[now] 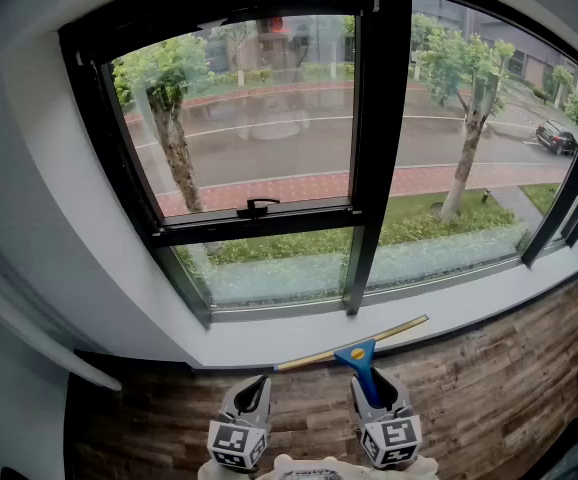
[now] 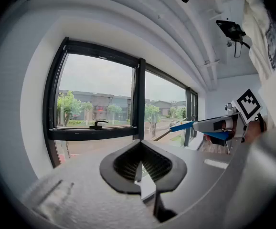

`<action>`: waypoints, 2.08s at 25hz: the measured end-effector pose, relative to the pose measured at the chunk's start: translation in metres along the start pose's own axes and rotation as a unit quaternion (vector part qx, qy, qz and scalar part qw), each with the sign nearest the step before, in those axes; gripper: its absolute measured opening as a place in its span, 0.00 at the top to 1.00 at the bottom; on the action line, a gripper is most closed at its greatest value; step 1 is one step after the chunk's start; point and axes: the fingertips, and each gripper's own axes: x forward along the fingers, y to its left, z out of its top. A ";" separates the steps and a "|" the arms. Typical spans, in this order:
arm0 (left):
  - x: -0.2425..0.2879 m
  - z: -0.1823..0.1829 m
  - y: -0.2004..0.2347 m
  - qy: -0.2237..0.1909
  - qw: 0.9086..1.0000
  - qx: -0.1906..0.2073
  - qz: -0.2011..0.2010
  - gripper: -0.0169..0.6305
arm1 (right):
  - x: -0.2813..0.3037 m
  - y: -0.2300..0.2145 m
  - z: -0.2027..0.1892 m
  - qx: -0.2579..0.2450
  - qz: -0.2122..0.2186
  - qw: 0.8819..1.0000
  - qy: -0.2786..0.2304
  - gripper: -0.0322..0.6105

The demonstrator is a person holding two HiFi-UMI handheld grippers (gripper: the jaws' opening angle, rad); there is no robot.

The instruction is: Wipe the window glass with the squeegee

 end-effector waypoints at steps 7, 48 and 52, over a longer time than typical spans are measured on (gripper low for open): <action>0.018 0.007 -0.012 0.000 1.000 0.010 0.012 0.97 | 0.002 -0.028 -0.003 0.010 -0.001 1.000 0.002 0.72; 0.285 0.170 0.361 -0.077 0.996 0.032 0.031 0.97 | 0.442 0.019 0.195 -0.023 -0.019 0.994 -0.105 0.72; 0.305 0.191 0.358 -0.083 0.995 0.037 0.039 0.97 | 0.459 0.003 0.220 -0.024 -0.011 0.992 -0.123 0.72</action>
